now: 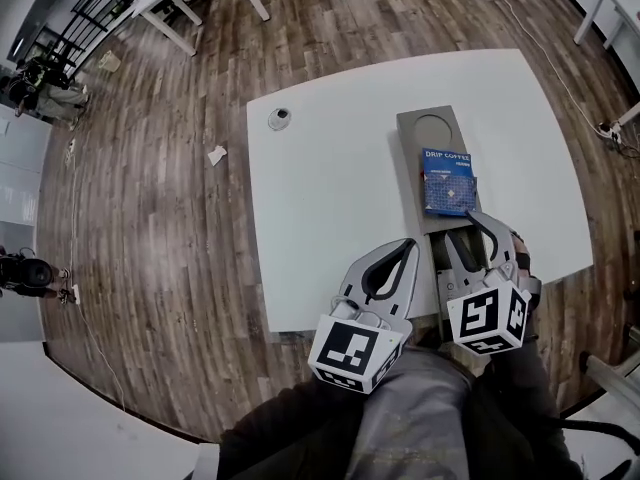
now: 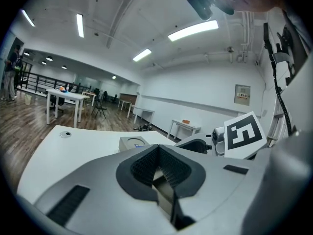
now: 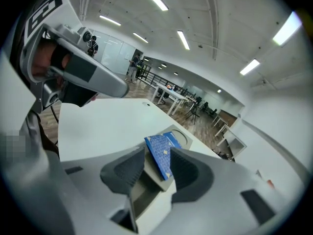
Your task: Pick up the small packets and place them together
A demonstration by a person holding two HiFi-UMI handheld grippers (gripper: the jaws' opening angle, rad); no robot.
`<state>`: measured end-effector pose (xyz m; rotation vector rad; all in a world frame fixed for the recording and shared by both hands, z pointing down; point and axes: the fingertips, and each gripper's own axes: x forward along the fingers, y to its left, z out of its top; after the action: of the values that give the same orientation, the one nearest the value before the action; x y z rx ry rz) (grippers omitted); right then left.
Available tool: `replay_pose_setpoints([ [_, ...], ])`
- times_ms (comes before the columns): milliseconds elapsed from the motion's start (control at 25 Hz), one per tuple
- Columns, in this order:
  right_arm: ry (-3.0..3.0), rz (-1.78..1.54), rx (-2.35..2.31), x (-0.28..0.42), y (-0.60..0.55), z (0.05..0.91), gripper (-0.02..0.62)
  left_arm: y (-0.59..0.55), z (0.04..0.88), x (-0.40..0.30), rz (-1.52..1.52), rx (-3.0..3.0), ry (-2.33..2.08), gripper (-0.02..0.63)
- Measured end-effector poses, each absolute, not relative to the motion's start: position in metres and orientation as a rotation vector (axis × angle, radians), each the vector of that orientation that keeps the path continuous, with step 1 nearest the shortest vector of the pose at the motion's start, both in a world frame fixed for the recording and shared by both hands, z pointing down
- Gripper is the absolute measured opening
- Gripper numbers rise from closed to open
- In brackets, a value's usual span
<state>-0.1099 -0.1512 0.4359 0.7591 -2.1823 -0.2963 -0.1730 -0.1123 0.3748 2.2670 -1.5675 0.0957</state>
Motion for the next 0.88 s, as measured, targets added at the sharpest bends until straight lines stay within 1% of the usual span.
replay_pose_setpoints([
  [240,-2.136,-0.299,0.871,-0.064,-0.131,0.423,0.156,-0.095,0.36,-0.145,0.09,2.327,-1.537,0.003],
  [480,-2.088,-0.241,0.902,-0.024,-0.104,0.432,0.156,-0.073,0.362,-0.109,0.109,2.368,-1.457,0.003],
  [640,-2.083,-0.212,0.853,-0.021,-0.088,0.446,0.156,-0.068,0.366,-0.101,0.121,2.375,-1.431,0.003],
  [880,-2.094,-0.149,0.708,-0.037,-0.068,0.47,0.156,-0.071,0.372,-0.103,0.128,2.369,-1.419,0.003],
])
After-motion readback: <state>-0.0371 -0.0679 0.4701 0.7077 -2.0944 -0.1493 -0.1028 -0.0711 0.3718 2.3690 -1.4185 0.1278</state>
